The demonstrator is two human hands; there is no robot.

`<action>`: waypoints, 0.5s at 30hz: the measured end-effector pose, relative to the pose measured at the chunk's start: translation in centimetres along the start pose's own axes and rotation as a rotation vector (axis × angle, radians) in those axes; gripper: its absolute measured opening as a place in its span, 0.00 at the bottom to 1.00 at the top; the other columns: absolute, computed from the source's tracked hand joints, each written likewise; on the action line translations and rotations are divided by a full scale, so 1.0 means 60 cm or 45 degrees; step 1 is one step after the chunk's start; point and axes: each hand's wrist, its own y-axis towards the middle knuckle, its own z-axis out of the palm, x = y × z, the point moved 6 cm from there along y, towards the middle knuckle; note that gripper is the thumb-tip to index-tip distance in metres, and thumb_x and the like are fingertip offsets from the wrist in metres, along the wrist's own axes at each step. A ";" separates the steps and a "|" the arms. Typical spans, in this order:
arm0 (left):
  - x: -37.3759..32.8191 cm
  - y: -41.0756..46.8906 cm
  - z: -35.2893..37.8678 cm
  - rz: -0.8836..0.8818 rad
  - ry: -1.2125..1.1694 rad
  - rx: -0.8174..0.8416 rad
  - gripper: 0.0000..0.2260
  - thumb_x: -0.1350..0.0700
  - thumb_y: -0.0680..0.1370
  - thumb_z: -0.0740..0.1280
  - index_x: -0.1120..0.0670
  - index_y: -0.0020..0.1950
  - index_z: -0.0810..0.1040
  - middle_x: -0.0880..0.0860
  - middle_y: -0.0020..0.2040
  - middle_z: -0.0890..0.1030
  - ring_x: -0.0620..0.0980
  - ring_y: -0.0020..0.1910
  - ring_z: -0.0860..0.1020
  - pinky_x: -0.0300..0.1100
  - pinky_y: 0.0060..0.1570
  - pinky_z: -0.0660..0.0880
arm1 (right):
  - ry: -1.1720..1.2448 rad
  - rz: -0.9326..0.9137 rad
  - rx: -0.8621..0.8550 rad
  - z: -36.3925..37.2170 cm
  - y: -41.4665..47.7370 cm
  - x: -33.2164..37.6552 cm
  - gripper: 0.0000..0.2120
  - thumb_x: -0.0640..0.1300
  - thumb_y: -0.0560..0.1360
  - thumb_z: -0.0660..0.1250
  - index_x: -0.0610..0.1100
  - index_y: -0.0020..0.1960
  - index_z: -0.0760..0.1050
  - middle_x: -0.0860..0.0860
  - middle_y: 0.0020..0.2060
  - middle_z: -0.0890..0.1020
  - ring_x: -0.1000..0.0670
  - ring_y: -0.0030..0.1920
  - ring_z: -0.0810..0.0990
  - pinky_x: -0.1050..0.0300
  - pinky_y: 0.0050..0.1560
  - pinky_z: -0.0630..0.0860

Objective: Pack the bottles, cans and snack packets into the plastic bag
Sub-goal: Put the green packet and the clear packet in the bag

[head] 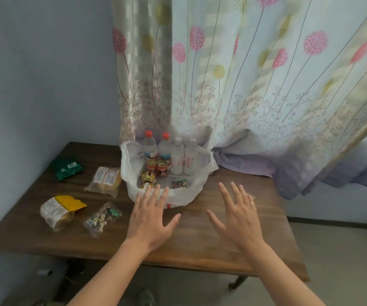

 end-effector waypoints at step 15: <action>0.056 -0.145 -0.043 -0.230 0.081 -0.103 0.40 0.25 0.77 0.45 0.45 0.85 0.49 0.50 0.85 0.52 0.52 0.83 0.46 0.54 0.81 0.40 | 0.147 -0.159 -0.007 -0.007 -0.070 0.085 0.42 0.73 0.75 0.51 0.56 0.84 0.51 0.46 0.82 0.58 0.43 0.83 0.52 0.41 0.80 0.56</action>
